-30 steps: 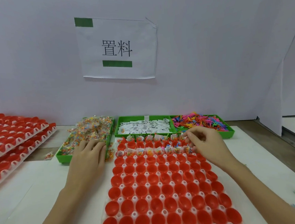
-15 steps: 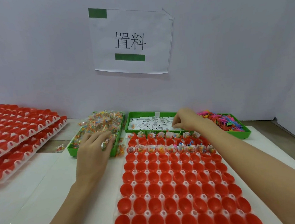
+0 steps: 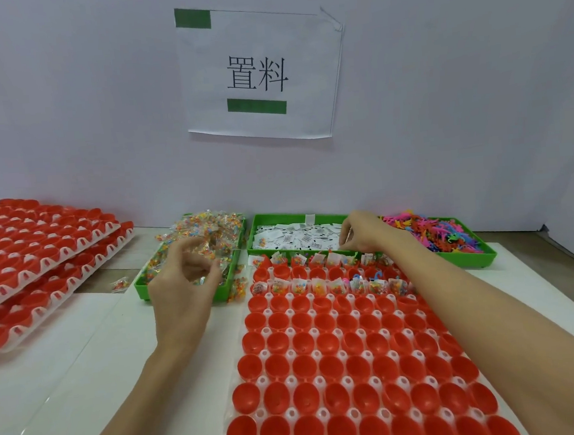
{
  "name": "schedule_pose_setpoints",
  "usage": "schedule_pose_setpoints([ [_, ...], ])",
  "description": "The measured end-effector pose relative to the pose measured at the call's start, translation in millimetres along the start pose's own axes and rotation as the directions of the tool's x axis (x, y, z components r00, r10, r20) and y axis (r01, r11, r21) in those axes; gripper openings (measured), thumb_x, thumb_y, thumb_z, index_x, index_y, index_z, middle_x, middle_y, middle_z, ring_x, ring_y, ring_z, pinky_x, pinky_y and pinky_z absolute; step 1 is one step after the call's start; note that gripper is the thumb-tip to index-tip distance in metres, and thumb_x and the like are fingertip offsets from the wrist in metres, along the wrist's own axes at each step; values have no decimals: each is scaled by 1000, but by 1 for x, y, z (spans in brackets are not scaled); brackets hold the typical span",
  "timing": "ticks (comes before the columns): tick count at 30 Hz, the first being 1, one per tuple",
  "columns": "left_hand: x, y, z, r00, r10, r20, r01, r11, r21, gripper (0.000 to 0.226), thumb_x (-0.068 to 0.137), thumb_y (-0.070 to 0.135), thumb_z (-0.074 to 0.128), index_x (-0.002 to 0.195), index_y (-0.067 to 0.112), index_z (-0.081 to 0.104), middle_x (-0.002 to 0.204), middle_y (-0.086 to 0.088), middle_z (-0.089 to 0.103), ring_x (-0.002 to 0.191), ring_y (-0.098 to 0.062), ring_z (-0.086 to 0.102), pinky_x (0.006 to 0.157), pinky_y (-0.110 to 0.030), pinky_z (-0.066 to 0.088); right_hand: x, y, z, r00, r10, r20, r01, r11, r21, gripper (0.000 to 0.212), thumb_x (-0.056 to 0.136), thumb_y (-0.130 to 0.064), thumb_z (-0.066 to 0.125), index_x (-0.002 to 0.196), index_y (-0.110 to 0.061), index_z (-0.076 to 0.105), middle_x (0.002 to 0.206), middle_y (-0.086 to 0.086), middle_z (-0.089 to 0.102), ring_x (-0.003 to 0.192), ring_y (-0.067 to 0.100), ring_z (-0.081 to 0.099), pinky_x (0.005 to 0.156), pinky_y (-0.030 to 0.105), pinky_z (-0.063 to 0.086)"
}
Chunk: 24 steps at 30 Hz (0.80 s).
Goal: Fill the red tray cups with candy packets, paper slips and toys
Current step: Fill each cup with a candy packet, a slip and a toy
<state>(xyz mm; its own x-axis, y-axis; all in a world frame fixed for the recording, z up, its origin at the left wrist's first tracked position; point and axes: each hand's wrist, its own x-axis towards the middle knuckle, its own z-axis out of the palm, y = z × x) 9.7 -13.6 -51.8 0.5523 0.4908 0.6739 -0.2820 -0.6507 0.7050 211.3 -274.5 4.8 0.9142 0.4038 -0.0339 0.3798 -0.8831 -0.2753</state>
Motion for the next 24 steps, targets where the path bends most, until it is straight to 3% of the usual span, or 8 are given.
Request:
schedule_pose_setpoints([
  [2,0,3,1,1000,-27,6,27,999,-43,41,87,7,79,127,13,68,86,6,72,81,-5,69,81,-10,54,0,0,0,1000,2,12,-3,1000,18,15,90,-18,77,98,-5,78,118,12,73,106,25,68,83,29,51],
  [5,-1,10,3,1000,-10,20,11,998,-59,26,91,9,76,116,18,75,96,1,72,84,-2,68,81,-15,56,3,-1,0,999,14,48,-15,1000,12,13,92,-14,75,99,-5,79,114,11,75,97,19,68,81,28,52],
  [12,-5,14,8,996,37,79,-29,995,-95,21,93,2,72,106,16,78,95,-2,63,85,-8,64,80,-12,51,8,-2,-3,997,16,75,-15,1000,-13,14,92,-9,73,105,-7,78,127,12,70,114,25,66,83,27,47],
  [15,-8,15,10,993,76,86,-69,995,-75,20,92,-1,72,104,15,77,100,-5,60,89,-3,63,82,-9,50,8,-1,-4,998,21,60,-20,1000,-11,24,92,-24,76,108,-6,76,131,12,67,115,27,64,84,28,46],
  [18,-8,13,10,993,78,87,-71,994,-81,26,91,-1,73,103,22,75,104,-6,59,89,-6,64,82,-10,51,7,-4,-1,997,42,58,-40,999,-36,50,91,-41,74,118,1,73,135,15,65,122,32,62,98,37,50],
  [20,-8,13,11,993,78,87,-71,994,-89,26,91,-2,72,103,22,75,103,-4,60,89,-6,64,82,-10,51,9,-7,1,996,48,70,-45,998,-46,45,92,-39,73,118,-3,74,132,12,68,121,29,63,101,37,51],
  [24,-9,13,11,992,82,91,-74,993,-88,23,91,-1,73,102,18,77,100,-2,61,90,-6,65,81,-10,51,12,-10,0,992,66,103,-66,998,-1,30,91,-30,76,111,-7,78,123,9,73,114,25,66,92,34,54],
])
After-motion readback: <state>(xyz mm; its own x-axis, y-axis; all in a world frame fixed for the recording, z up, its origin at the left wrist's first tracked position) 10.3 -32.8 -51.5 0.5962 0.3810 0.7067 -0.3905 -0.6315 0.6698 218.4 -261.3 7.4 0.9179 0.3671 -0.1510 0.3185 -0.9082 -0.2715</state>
